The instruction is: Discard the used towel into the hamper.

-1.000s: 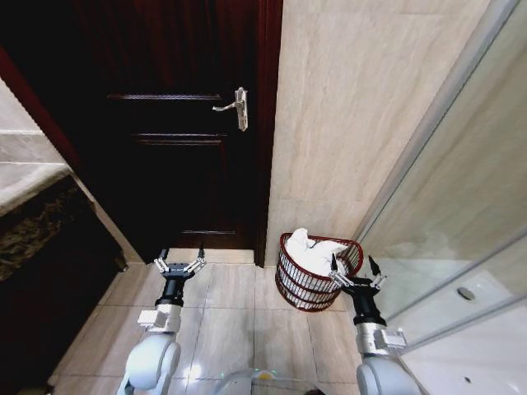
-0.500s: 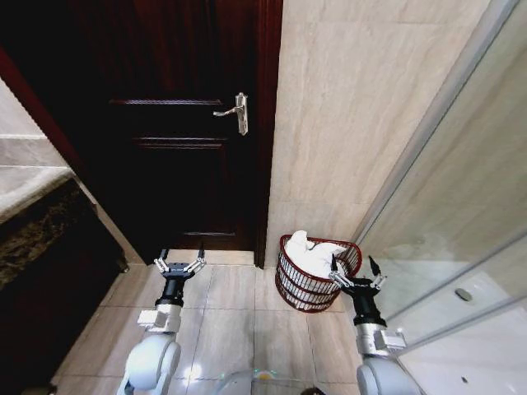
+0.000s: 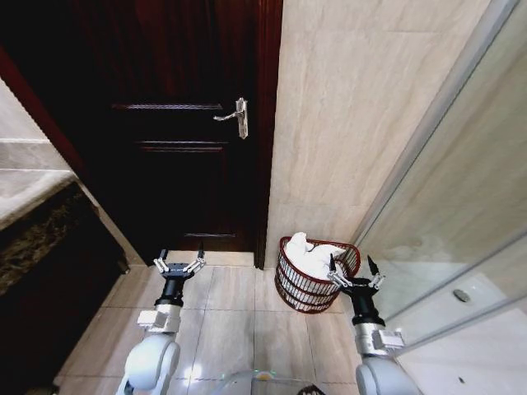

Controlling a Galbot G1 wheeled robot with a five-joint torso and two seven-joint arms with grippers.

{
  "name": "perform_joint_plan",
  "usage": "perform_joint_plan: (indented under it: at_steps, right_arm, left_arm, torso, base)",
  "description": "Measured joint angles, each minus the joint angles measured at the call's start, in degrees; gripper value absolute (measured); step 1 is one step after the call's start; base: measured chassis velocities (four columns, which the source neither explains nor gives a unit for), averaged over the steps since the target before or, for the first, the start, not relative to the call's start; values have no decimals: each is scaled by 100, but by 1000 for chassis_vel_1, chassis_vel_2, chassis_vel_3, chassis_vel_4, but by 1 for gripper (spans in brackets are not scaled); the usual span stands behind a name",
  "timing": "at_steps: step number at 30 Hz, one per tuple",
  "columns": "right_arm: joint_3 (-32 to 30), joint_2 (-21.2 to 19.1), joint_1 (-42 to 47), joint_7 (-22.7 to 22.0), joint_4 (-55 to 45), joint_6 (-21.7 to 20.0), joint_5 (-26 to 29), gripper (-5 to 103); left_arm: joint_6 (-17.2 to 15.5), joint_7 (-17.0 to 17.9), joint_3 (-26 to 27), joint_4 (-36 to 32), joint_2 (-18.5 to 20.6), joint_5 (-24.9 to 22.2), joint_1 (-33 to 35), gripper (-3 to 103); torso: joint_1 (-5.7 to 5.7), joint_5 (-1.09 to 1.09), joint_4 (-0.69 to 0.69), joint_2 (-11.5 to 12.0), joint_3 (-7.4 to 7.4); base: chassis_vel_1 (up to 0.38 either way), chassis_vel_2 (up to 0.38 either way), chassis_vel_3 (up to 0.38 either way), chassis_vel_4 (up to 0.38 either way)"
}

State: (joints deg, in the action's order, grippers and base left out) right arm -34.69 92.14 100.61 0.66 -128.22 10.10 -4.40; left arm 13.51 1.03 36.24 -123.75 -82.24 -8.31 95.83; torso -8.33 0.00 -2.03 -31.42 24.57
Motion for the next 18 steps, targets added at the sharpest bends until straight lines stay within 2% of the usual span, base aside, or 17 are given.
perform_joint_plan:
  at_steps: [18]
  right_arm:
    - [79, 0, -16, 12, 29, -13, -104, 100]
  left_arm:
    - [21, -12, 11, 7, 5, -1, 5, 100]
  torso:
    - [-122, 0, 0, -290, 168]
  base:
    - [0, 0, 0, 0]
